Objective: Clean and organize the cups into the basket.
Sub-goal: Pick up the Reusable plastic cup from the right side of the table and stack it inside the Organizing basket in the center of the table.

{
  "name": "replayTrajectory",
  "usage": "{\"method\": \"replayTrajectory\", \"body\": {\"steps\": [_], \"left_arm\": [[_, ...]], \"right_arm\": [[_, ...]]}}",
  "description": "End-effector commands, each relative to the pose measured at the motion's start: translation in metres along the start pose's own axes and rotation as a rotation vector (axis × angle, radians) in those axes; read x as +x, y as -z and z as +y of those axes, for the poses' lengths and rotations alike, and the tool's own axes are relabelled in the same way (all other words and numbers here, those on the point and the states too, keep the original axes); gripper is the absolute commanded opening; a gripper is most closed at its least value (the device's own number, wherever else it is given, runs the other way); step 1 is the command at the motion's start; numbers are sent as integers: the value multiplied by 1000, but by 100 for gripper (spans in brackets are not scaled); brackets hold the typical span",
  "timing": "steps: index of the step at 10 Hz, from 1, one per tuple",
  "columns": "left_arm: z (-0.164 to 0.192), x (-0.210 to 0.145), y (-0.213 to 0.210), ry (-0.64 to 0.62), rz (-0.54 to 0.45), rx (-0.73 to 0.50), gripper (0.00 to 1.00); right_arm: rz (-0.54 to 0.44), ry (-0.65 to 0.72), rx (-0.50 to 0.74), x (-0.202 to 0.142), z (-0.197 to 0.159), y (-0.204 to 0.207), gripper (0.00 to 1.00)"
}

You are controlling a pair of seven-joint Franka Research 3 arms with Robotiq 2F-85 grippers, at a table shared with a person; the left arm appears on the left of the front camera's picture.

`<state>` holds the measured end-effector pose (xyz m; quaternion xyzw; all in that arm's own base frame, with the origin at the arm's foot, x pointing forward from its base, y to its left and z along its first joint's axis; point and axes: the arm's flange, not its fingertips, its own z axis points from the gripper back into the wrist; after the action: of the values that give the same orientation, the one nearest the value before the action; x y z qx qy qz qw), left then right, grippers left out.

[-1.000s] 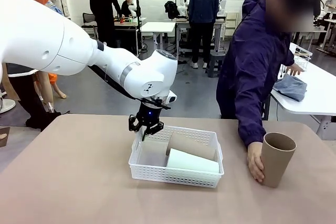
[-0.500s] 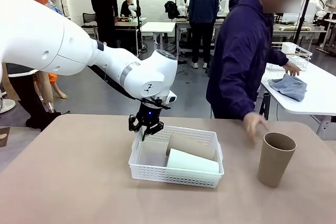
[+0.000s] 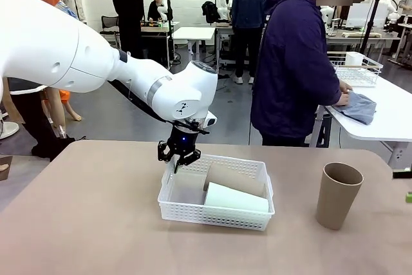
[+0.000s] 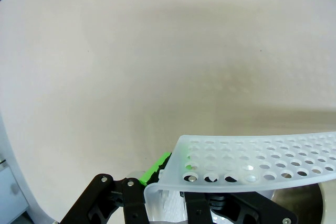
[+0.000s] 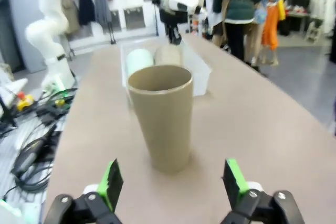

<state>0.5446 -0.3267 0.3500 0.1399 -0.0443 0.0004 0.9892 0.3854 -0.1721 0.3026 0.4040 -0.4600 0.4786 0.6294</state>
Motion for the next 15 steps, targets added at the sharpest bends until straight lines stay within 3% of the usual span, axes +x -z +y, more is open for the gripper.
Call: {"method": "replayTrajectory", "body": {"steps": [1, 5, 9, 15], "left_arm": [[2, -1, 1, 4, -6, 12, 0], [2, -1, 1, 4, -6, 12, 0], [2, -1, 1, 4, -6, 12, 0], [2, -1, 1, 4, -6, 12, 0]], "right_arm": [[14, -17, 30, -16, 8, 15, 100], [59, -19, 99, -36, 17, 62, 100], [54, -38, 27, -41, 0, 73, 100], [44, -64, 34, -39, -19, 114, 100]]}}
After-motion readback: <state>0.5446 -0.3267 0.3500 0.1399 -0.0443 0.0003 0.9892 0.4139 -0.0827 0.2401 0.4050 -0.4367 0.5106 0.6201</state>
